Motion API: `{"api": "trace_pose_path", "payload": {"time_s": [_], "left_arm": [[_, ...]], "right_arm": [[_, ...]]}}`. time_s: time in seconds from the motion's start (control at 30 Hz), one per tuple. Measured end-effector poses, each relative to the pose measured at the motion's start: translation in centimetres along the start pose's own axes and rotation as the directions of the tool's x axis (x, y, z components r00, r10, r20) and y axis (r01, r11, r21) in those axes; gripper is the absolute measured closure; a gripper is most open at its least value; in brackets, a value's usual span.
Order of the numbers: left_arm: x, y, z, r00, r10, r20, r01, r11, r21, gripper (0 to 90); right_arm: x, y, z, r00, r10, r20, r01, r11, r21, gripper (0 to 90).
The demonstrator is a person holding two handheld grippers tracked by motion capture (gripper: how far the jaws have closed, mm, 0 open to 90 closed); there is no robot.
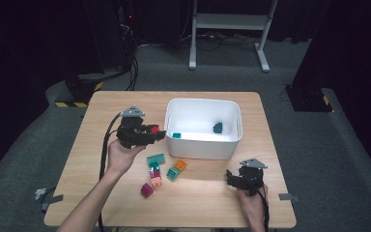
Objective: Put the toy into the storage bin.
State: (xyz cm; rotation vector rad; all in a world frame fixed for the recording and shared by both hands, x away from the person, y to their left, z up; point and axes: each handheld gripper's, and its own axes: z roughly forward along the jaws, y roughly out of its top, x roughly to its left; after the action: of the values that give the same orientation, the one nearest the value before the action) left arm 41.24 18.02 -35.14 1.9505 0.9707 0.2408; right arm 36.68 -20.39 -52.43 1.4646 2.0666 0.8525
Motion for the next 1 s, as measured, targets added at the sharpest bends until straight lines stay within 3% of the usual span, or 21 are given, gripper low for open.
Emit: {"api": "trace_pose_path", "payload": {"time_s": [0.27, 0.53, 0.83, 1.0], "left_arm": [[-0.1, 2.2, 1.0, 0.9997, -0.01, 0.024, 0.011, 0.9997, -0.02, 55.2], [-0.7, 3.8, 2.6, 0.9995, 0.019, 0.026, -0.019, 0.9998, -0.002, 55.2], [-0.8, 4.8, 4.5, 0.9993, 0.036, 0.01, -0.036, 0.9991, 0.023, 55.1], [-0.6, 4.9, 5.2, 0.9997, 0.024, 0.003, -0.024, 0.9992, 0.031, 55.0]], "right_arm": [[0.0, 0.0, 0.0, 1.0, 0.0, 0.0, 0.0, 1.0, 0.0, 17.9], [0.0, 0.0, 0.0, 1.0, 0.001, -0.001, -0.001, 1.0, 0.0, 17.8], [0.0, 0.0, 0.0, 1.0, 0.0, -0.002, 0.0, 1.0, 0.001, 17.8], [0.1, 0.0, 0.0, 1.0, 0.002, -0.002, -0.002, 1.0, 0.001, 17.8]]}}
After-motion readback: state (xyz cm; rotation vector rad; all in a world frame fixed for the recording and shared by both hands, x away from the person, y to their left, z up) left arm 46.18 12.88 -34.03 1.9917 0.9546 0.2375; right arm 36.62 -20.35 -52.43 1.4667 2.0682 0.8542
